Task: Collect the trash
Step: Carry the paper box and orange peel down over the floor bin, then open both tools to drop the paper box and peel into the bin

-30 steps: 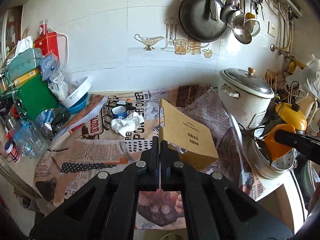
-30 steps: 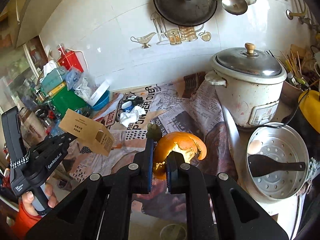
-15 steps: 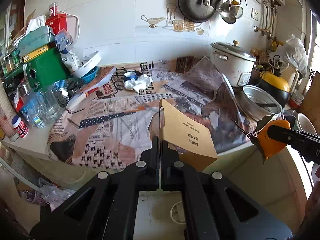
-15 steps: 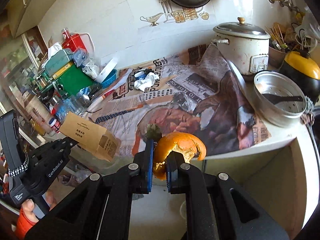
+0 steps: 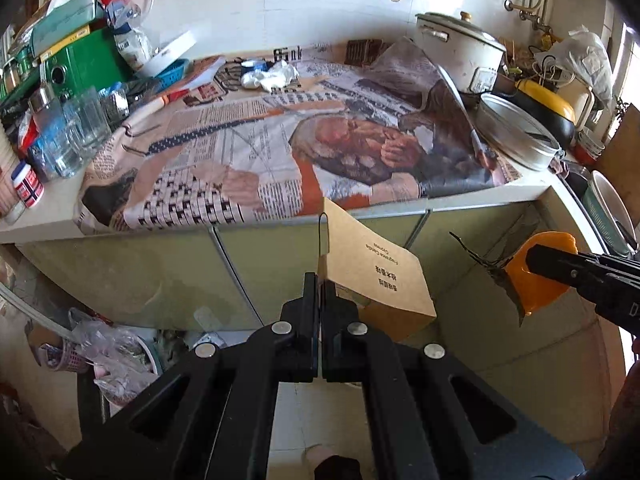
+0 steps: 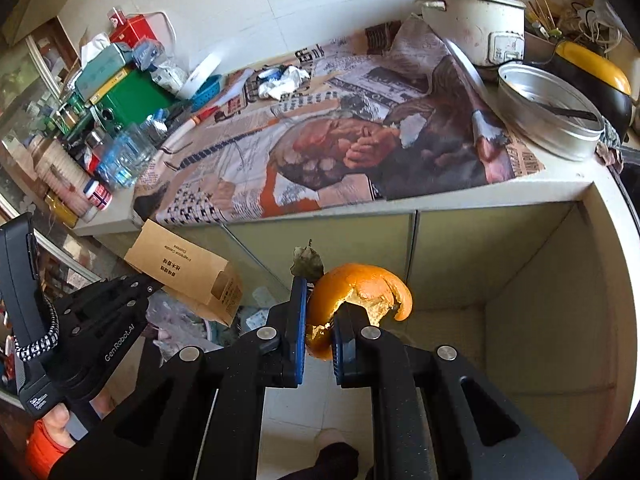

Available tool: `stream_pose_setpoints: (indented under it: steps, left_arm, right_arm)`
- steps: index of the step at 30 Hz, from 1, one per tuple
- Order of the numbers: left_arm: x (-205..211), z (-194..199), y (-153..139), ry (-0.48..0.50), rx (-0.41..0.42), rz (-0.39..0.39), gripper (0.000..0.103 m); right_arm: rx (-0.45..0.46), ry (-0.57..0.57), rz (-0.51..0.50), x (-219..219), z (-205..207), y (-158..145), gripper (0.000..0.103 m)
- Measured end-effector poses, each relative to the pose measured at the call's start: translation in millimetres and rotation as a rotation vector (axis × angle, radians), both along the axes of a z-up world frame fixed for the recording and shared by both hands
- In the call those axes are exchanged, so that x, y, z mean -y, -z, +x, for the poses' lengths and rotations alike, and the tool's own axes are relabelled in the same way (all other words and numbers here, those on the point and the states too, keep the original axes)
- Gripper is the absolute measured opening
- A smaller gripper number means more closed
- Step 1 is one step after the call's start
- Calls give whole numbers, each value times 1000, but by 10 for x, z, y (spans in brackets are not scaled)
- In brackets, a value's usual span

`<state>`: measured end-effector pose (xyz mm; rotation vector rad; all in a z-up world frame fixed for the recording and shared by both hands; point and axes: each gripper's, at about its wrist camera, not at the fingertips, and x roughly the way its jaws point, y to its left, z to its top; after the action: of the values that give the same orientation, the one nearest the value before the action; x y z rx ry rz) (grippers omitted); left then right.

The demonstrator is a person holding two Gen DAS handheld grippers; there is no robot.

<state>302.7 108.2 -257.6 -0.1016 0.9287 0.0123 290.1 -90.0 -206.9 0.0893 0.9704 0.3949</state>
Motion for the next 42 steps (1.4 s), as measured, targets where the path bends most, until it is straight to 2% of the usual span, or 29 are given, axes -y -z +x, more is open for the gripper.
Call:
stream_pose_setpoints:
  steps: [10, 16, 23, 25, 29, 30, 32, 36, 37, 40, 42]
  left_arm:
    - [421, 5, 1416, -81, -176, -28, 0]
    - [667, 3, 2140, -112, -235, -54, 0]
    - [811, 74, 2903, -130, -293, -49, 0]
    - [819, 105, 3100, -141, -311, -51, 0]
    - [826, 182, 3373, -153, -334, -77, 0]
    - [848, 207, 3429, -151, -339, -76, 0]
    - [902, 253, 3541, -145, -355, -68, 0]
    - [1011, 351, 3715, -118, -379, -97, 0]
    - [1024, 374, 3753, -105, -388, -105, 3]
    - [1117, 446, 3850, -93, -432, -84, 42]
    - [1156, 465, 3868, -98, -441, -85, 44]
  right_arm:
    - [-164, -13, -80, 388, 152, 1255, 10]
    - [-227, -41, -106, 610, 303, 1985, 10]
    - [-321, -87, -100, 630, 530, 2766, 11]
    - [-349, -101, -78, 594, 607, 2924, 13]
    - [-350, -119, -73, 533, 672, 3110, 15]
    - [-358, -122, -74, 531, 695, 3166, 18]
    - [-392, -120, -67, 542, 741, 3257, 35]
    - [-414, -98, -42, 655, 774, 3336, 40]
    - [-416, -92, -37, 711, 784, 3343, 40]
    - [-416, -74, -45, 832, 795, 3343, 40]
    - [-411, -59, -64, 899, 784, 3316, 40]
